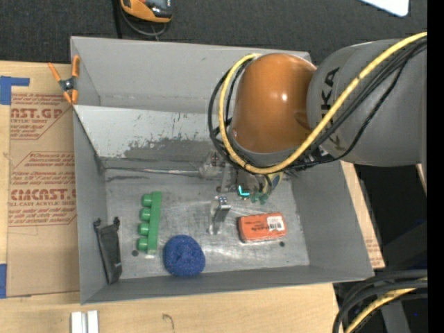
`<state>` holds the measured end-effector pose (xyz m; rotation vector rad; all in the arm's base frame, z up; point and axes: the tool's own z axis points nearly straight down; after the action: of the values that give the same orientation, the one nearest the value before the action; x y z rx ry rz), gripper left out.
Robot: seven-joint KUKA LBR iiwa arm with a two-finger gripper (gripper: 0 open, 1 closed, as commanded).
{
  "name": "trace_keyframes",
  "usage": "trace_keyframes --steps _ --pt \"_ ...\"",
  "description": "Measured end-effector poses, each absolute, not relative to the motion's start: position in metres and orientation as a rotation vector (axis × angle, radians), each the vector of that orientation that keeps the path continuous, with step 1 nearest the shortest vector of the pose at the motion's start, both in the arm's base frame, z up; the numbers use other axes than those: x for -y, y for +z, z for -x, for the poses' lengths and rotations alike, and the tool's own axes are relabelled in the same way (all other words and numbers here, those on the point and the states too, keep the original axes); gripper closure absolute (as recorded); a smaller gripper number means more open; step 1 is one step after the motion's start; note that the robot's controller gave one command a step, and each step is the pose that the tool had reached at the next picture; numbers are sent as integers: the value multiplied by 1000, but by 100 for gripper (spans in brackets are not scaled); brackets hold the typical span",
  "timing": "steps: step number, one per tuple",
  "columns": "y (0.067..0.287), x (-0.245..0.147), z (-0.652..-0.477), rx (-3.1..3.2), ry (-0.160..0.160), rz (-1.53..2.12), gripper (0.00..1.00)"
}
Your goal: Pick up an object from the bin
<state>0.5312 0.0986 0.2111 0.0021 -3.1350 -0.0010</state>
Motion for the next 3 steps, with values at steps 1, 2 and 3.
trace_keyframes --steps 1,2,3 --pt "215 -98 -533 3143 -2 -1 0" --pt "175 -98 -513 3145 -1 -127 0" --pt "151 -125 -519 3114 1 -391 0"
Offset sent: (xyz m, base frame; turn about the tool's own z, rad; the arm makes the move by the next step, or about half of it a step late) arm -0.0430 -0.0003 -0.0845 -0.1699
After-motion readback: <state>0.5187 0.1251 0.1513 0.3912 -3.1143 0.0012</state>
